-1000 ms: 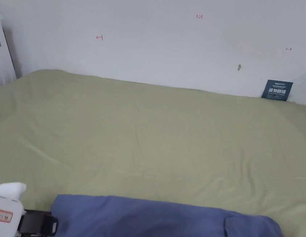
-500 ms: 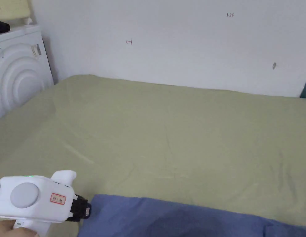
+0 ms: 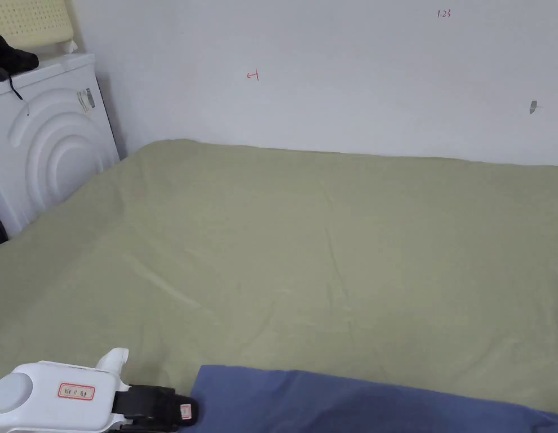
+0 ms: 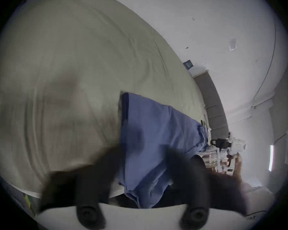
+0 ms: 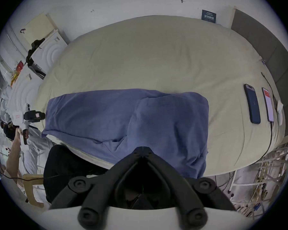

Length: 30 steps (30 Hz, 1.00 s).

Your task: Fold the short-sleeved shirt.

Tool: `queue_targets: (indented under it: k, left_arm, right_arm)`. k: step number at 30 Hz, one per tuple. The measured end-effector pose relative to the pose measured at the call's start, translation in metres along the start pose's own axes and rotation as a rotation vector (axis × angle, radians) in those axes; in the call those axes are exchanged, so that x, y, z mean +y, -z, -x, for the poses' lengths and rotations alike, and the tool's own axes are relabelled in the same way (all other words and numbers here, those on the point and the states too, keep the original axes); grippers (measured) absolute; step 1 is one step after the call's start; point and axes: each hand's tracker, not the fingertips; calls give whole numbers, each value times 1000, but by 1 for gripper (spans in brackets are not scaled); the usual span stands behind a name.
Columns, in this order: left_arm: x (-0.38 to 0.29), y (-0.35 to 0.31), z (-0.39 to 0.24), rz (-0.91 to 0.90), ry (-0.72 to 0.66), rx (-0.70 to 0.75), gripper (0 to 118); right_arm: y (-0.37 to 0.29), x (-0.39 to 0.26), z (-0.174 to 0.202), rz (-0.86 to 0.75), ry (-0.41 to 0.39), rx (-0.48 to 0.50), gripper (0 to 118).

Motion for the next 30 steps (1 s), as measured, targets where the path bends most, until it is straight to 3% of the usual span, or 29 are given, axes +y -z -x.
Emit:
queue_targets:
  k: [1, 2, 11, 12, 13, 15, 17, 22, 26, 30]
  left_arm:
    - [-1, 4, 0, 4, -3, 9, 107]
    - [-4, 9, -1, 8, -5, 9, 118]
    - [-4, 41, 8, -14, -61, -183, 116]
    - [-6, 42, 7, -10, -64, -196, 111]
    - [-7, 45, 6, -6, -71, -215, 88]
    - [-9, 49, 3, 4, -67, -207, 5]
    - [-12, 55, 4, 16, -53, -84, 5]
    - [-7, 35, -23, -93, -70, -233, 5]
    - [4, 28, -103, -129, 54, -296, 5]
    - [10, 62, -186, -75, 176, -311, 5]
  right_arm:
    - [0, 0, 2, 2, -3, 4, 0]
    - [0, 0, 4, 3, -11, 9, 0]
    - [11, 3, 13, 15, -24, 45, 0]
    - [13, 3, 14, 19, -22, 48, 0]
    - [15, 2, 14, 20, -20, 50, 0]
    - [17, 1, 13, 23, -18, 57, 0]
    - [18, 0, 12, 26, -15, 61, 0]
    - [5, -1, 5, 4, -8, 67, 0]
    - [-6, 3, -3, -25, -13, 57, 0]
    - [-14, 5, -13, -60, 6, 60, 0]
